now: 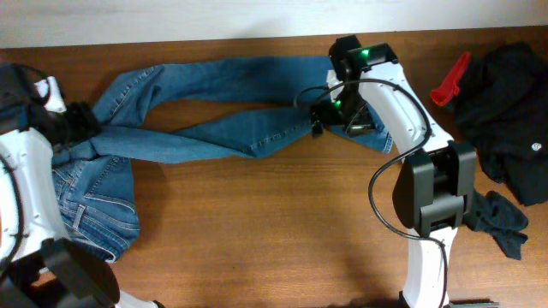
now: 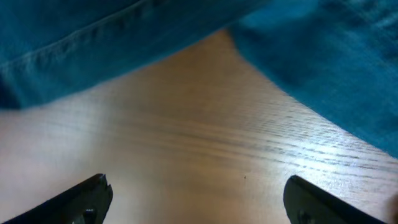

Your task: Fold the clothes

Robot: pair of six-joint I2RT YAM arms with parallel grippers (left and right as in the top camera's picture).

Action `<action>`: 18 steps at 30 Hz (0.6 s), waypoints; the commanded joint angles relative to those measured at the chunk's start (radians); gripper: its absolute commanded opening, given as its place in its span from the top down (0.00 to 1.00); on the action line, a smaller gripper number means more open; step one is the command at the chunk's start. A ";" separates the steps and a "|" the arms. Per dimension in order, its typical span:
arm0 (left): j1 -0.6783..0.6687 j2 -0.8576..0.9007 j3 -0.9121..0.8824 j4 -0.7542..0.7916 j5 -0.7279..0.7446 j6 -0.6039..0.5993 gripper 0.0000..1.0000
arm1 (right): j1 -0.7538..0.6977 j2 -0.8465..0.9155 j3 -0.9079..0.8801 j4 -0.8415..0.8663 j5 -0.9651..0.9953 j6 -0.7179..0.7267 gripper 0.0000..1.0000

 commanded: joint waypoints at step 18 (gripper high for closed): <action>-0.166 -0.003 0.002 -0.031 -0.014 0.039 0.31 | -0.108 0.136 0.001 0.424 -0.078 0.249 0.25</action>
